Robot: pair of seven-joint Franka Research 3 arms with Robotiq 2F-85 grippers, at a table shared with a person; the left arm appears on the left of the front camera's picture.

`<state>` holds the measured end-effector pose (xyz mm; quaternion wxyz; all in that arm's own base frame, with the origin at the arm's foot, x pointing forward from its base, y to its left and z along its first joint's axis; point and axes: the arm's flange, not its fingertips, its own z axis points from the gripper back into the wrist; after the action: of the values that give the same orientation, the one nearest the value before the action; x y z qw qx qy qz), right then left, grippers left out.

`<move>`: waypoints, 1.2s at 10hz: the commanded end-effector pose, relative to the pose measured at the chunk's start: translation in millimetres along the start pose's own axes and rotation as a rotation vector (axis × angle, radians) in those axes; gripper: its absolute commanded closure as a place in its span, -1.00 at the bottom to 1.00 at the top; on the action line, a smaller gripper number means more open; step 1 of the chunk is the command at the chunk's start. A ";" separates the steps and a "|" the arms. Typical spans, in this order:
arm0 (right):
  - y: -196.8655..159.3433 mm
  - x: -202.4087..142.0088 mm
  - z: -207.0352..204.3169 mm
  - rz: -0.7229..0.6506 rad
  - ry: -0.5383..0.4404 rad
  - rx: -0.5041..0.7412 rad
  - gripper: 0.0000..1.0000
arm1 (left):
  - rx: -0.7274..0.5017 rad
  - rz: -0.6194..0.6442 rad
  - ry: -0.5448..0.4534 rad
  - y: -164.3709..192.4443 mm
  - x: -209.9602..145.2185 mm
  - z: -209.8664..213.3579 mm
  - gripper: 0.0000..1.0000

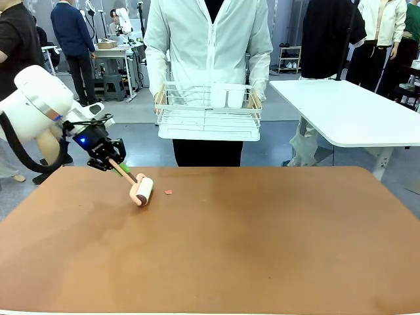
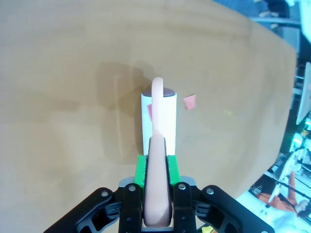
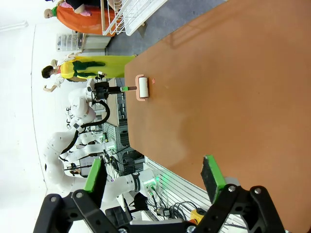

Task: Clean the table.
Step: Clean the table with the Lint Roller when the human lifts the Dish drying rack.

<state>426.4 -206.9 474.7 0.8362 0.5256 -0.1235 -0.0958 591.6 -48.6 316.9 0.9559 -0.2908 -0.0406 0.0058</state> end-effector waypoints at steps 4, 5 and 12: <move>2.7 -0.7 1.2 0.006 -0.002 0.005 -1.00 | -0.045 -0.049 -0.079 -10.8 -17.6 -95.5 0.63; 2.7 -0.7 1.2 0.006 -0.002 0.005 -1.00 | -0.075 -0.045 -0.065 -17.5 -17.0 -104.1 0.63; 2.7 -0.7 1.2 0.006 -0.002 0.005 -1.00 | -0.324 -0.144 -0.001 -104.4 -16.3 -113.2 0.63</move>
<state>426.2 -207.1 474.7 0.8363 0.5254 -0.1236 -0.0961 585.6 -194.6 283.6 0.9071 -0.4118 -0.0722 -0.0482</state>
